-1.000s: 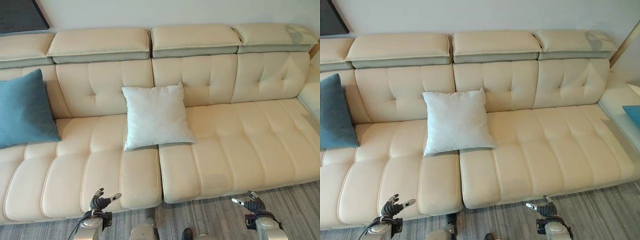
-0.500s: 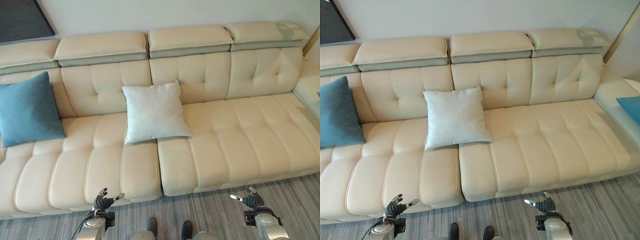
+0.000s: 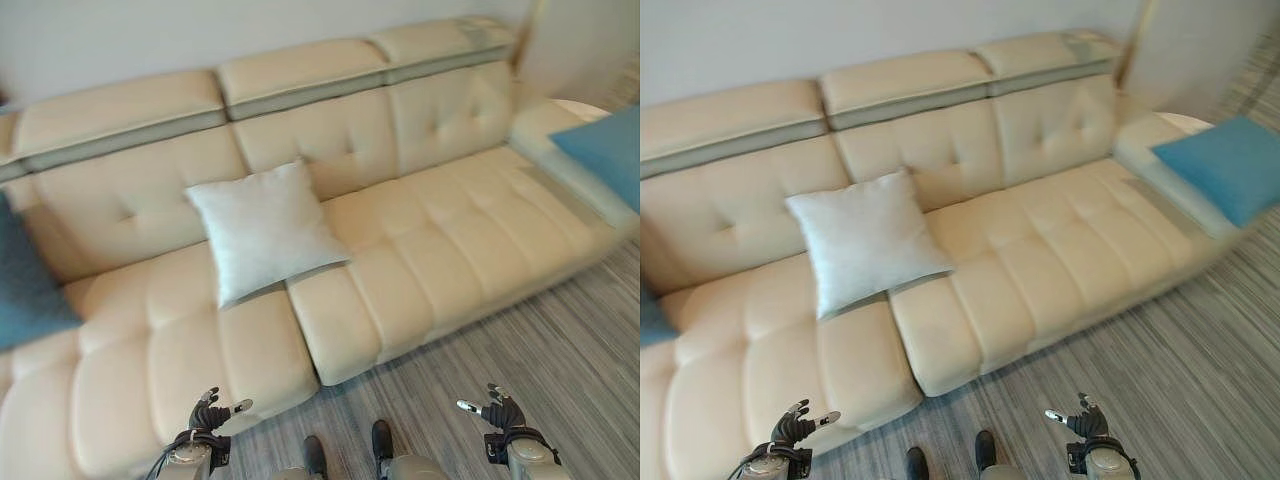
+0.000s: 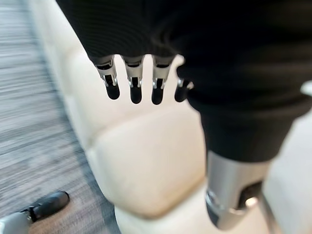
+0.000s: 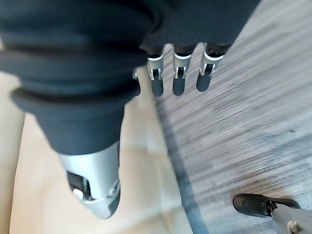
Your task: Pick up all the scattered cushions and arrange them neatly on the sofa.
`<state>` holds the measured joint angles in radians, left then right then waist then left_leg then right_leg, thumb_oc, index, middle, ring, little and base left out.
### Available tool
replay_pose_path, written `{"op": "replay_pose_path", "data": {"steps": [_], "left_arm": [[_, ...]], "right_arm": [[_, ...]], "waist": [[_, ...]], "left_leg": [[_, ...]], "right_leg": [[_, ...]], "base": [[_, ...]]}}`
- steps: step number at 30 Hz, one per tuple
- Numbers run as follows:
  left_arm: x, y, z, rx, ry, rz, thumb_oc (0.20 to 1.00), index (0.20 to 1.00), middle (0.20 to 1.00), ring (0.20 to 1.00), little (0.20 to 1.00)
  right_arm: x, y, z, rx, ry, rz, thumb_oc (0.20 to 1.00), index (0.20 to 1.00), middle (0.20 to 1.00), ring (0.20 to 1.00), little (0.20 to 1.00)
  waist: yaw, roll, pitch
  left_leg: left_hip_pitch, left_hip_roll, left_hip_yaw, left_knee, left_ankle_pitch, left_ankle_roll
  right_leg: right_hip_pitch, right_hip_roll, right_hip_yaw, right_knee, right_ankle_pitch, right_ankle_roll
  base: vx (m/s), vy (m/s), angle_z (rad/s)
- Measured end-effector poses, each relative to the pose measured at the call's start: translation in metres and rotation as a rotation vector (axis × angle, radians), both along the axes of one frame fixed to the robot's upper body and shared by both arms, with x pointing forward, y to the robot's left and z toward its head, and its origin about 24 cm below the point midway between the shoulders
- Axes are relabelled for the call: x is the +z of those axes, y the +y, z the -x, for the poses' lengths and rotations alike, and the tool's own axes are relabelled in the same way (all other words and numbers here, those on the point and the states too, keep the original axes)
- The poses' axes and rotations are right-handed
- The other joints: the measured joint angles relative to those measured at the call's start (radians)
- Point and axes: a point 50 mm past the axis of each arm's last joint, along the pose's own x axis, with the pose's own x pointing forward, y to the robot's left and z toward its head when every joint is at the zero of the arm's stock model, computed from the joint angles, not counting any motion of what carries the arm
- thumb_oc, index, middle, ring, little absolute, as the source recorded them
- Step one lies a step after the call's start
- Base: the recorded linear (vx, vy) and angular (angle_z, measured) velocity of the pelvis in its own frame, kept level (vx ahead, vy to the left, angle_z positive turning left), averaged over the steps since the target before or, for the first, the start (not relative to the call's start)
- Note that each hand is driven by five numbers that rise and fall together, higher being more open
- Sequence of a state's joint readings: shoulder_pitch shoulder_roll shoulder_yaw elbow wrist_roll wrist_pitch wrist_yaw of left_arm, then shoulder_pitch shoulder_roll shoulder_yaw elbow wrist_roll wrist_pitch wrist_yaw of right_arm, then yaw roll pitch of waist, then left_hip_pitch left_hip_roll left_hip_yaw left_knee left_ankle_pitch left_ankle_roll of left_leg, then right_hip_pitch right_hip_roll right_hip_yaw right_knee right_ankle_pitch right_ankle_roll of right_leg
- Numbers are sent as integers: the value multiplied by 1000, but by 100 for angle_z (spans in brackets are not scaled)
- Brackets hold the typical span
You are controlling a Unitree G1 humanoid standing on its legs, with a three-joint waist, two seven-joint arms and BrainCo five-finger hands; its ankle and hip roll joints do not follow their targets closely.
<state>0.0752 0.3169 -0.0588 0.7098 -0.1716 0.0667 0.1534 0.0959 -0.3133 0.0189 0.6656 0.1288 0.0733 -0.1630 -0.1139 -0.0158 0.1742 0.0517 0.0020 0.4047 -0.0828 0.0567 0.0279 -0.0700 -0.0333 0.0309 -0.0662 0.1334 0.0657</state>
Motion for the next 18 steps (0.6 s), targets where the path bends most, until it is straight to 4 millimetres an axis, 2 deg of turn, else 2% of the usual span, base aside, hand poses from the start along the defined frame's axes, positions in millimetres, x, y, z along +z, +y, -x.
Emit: {"op": "replay_pose_path", "data": {"steps": [1, 2, 4, 5, 6, 7, 10, 11, 13, 14, 15, 16, 18], "left_arm": [[1, 1, -1, 2, -3, -4, 1000, 1000, 1000, 1000, 1000], [1, 1, -3, 3, -8, -4, 1000, 1000, 1000, 1000, 1000], [6, 6, -6, 14, -35, -13, 1000, 1000, 1000, 1000, 1000], [8, 9, -6, 12, -36, -26, 1000, 1000, 1000, 1000, 1000], [9, 10, -8, 10, -38, -30, 1000, 1000, 1000, 1000, 1000], [8, 9, -7, 9, -37, -27, 1000, 1000, 1000, 1000, 1000], [5, 8, -1, 12, -17, -20, 1000, 1000, 1000, 1000, 1000], [9, 4, -11, 2, -45, -13, 1000, 1000, 1000, 1000, 1000], [12, 3, -21, -3, -68, -12, 1000, 1000, 1000, 1000, 1000], [13, 1, -24, -6, -78, -8, 1000, 1000, 1000, 1000, 1000], [13, 0, -25, -7, -79, -6, 1000, 1000, 1000, 1000, 1000], [11, -3, -26, -7, -69, 2, 1000, 1000, 1000, 1000, 1000], [8, -7, -25, -28, -54, 2, 1000, 1000, 1000, 1000, 1000]], "right_arm": [[5, 3, -11, 11, -32, -3, 1000, 1000, 1000, 1000, 1000], [6, 3, -13, 10, -38, -2, 1000, 1000, 1000, 1000, 1000], [5, 3, -13, 16, -35, -1, 1000, 1000, 1000, 1000, 1000], [6, 1, -14, 13, -33, 7, 1000, 1000, 1000, 1000, 1000], [5, -2, -11, 10, -25, 17, 1000, 1000, 1000, 1000, 1000], [6, -4, -11, 4, -21, 22, 1000, 1000, 1000, 1000, 1000], [8, -10, -10, -1, -12, 40, 1000, 1000, 1000, 1000, 1000], [8, -18, -6, -5, 5, 64, 1000, 1000, 1000, 1000, 1000], [7, -22, -2, -27, 18, 71, 1000, 1000, 1000, 1000, 1000], [5, -23, 1, -28, 29, 73, 1000, 1000, 1000, 1000, 1000], [5, -23, 0, -30, 28, 72, 1000, 1000, 1000, 1000, 1000], [1, -23, 6, -40, 49, 67, 1000, 1000, 1000, 1000, 1000], [-3, -19, 7, -46, 63, 47, 1000, 1000, 1000, 1000, 1000]], "waist": [[11, 6, 7], [3, 18, 12], [11, 26, 14], [31, 26, 17], [18, 11, 14], [17, 8, 14], [20, 15, 11], [8, 25, 10], [4, 33, 9], [-2, 37, 3], [-7, 40, 4], [-10, 30, 5], [12, 12, 5]], "left_leg": [[14, 15, 76, -3, -8, 2], [23, 40, 147, -7, -17, 8], [36, 76, 243, -1, -21, 3], [48, 88, 291, -7, -40, -2], [59, 85, 301, -7, -54, -25], [82, 93, 331, -5, -62, -47], [91, 100, 276, -7, -66, -62], [90, 112, 243, -7, -67, -75], [94, 135, 229, 8, -64, -84], [93, 159, 224, 51, -62, -95], [81, 184, 222, 103, -83, -119], [71, 208, 204, 189, -82, -141], [16, 260, 142, 406, -86, -147]], "right_leg": [[-26, -13, -44, 18, -24, -2], [-35, -30, -175, 34, -50, 11], [-61, -76, -453, 85, -94, 12], [-60, -124, -606, 116, -121, 5], [-50, -137, -623, 108, -110, 20], [-54, -137, -669, 116, -94, 7], [-46, -111, -659, 107, -42, -10], [-46, -86, -658, 103, -52, -23], [-37, -49, -628, 95, -67, -44], [-30, -30, -625, 100, -87, -61], [-22, -23, -619, 95, -94, -72], [-8, -14, -601, 93, -115, -93], [21, 0, -571, 69, -133, -117]], "base": [[-15, -66, -183], [-8, -97, -188], [17, -95, -172], [108, -115, -156], [158, -165, -158], [104, -102, -118], [197, -207, -95], [278, -287, -29], [274, -290, -24], [445, -538, -19], [435, -565, -25], [410, -520, -19], [212, -236, -57]]}}
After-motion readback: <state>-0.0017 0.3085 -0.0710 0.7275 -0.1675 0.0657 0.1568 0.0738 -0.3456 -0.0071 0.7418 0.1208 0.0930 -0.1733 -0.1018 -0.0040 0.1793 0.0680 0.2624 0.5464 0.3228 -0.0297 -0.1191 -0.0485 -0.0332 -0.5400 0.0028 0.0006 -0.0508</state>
